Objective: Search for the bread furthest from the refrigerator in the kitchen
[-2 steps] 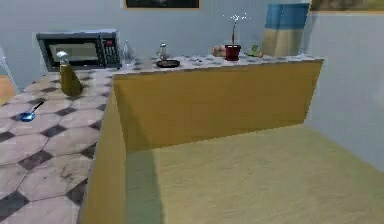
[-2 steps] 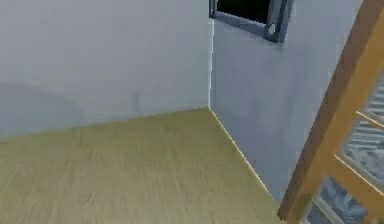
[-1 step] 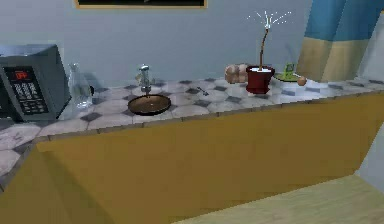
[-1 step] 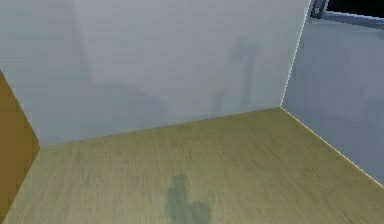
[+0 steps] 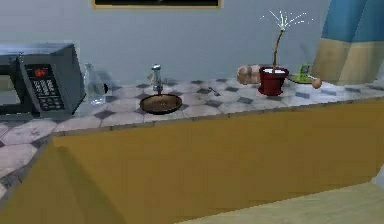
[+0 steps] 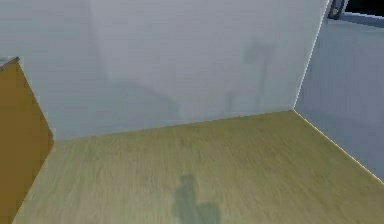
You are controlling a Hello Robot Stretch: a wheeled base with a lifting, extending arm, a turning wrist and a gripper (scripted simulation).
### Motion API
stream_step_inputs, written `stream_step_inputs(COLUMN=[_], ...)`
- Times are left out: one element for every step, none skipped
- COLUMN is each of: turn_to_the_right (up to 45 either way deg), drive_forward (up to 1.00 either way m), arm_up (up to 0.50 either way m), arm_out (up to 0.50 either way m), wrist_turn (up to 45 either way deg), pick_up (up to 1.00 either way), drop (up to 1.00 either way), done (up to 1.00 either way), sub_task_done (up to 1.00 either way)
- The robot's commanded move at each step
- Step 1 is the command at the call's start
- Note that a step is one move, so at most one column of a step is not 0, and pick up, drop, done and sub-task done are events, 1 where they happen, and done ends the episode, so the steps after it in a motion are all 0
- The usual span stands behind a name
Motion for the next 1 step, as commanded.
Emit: stream_step_inputs(turn_to_the_right=[0.0], drive_forward=[0.65], arm_up=[0.00], arm_out=[0.00], wrist_turn=[0.0], pick_up=[0.00], drop=[0.00], done=[0.00], sub_task_done=[0.00])
